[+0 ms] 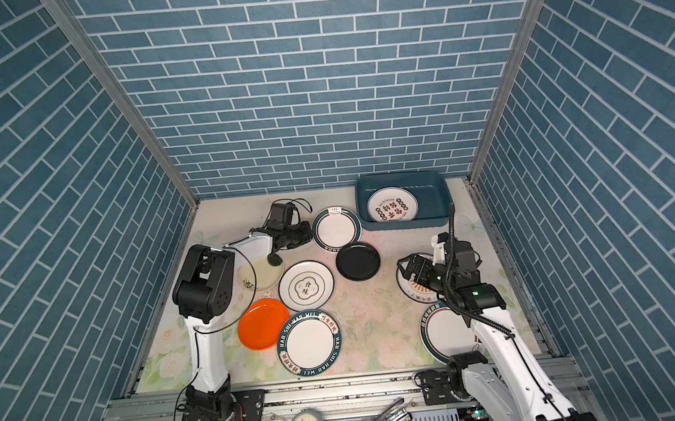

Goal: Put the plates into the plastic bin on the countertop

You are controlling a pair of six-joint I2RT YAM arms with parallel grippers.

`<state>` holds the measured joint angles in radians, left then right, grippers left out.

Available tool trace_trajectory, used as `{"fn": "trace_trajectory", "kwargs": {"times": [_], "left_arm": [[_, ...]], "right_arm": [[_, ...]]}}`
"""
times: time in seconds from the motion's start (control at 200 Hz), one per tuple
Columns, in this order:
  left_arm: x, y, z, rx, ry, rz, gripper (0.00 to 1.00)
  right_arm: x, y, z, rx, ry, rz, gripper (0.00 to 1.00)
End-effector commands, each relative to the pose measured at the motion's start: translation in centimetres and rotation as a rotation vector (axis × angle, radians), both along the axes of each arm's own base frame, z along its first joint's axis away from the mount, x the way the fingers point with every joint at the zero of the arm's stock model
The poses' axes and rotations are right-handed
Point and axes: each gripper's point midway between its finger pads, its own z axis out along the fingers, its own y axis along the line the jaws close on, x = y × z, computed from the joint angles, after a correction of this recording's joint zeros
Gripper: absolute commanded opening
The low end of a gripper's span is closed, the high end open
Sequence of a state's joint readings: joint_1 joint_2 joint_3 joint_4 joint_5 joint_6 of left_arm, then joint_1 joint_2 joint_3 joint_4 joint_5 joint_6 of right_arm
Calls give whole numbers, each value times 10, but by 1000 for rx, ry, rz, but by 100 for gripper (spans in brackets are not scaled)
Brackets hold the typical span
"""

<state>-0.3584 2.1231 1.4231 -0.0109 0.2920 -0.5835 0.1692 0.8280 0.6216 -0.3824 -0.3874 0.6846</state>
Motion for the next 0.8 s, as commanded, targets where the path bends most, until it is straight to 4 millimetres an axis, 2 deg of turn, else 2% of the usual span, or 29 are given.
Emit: {"fn": "trace_trajectory", "kwargs": {"times": [0.0, 0.455, 0.795], "left_arm": [[-8, 5, -20, 69, 45, -9, 3], [-11, 10, -4, 92, 22, -14, 0], [-10, 36, 12, 141, -2, 59, 0]], "right_arm": [[-1, -5, -4, -5, 19, -36, 94], [4, -4, -7, -8, 40, -33, 94], [12, 1, -3, 3, 44, -18, 94]]}}
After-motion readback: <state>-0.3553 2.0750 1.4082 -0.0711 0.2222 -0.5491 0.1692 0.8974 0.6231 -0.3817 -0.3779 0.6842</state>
